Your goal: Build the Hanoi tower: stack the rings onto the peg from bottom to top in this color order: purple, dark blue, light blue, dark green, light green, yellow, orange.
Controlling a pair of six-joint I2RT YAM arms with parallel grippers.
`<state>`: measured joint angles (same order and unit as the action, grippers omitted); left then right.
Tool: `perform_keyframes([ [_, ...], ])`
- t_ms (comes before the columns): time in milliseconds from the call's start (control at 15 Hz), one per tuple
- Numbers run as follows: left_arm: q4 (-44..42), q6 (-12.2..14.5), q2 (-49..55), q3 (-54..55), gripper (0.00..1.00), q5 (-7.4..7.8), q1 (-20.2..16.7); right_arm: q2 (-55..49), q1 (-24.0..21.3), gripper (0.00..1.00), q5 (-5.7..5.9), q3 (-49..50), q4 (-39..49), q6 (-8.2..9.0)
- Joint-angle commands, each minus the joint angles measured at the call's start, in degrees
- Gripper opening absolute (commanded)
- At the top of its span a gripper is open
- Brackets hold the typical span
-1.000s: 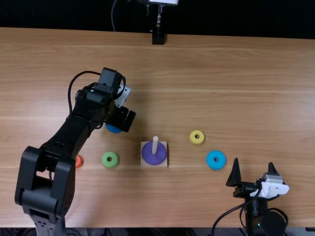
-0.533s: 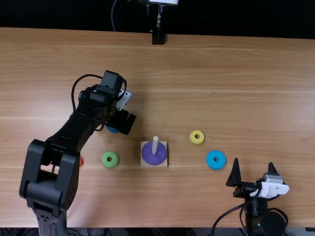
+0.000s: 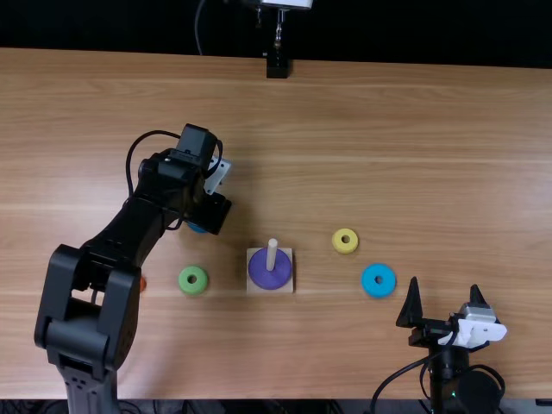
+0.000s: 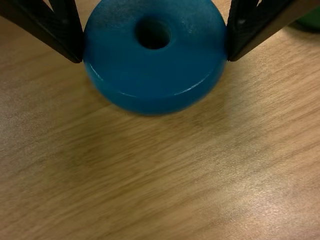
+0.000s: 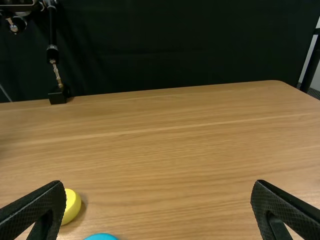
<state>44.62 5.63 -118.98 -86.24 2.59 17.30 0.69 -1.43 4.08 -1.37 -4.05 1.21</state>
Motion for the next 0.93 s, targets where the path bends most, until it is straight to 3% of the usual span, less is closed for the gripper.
perform_keyframes([
  [0, 0.20, 0.59, -0.82, 1.07, 0.00, -0.27, 1.07, -0.69, -0.59, 1.00, -0.38, 0.58, -0.86, -0.05],
  [267, 6.74, -0.14, 3.23, -3.06, 0.00, -0.16, 1.51, -0.69, -0.50, 1.00, -0.38, 0.58, -0.86, -0.05],
  [467, 10.43, -1.41, 9.29, -4.29, 0.00, 0.89, 1.86, -0.69, -0.50, 1.00, -0.38, 0.58, -0.86, -0.05],
  [667, 11.07, -8.79, 14.12, -6.40, 0.00, 0.57, 4.76, -0.69, -0.59, 1.00, -0.38, 0.58, -0.86, -0.05],
  [867, 19.19, -13.96, 16.67, -11.32, 0.00, -0.06, 8.28, -0.69, -0.50, 1.00, -0.38, 0.58, -0.75, -0.05],
])
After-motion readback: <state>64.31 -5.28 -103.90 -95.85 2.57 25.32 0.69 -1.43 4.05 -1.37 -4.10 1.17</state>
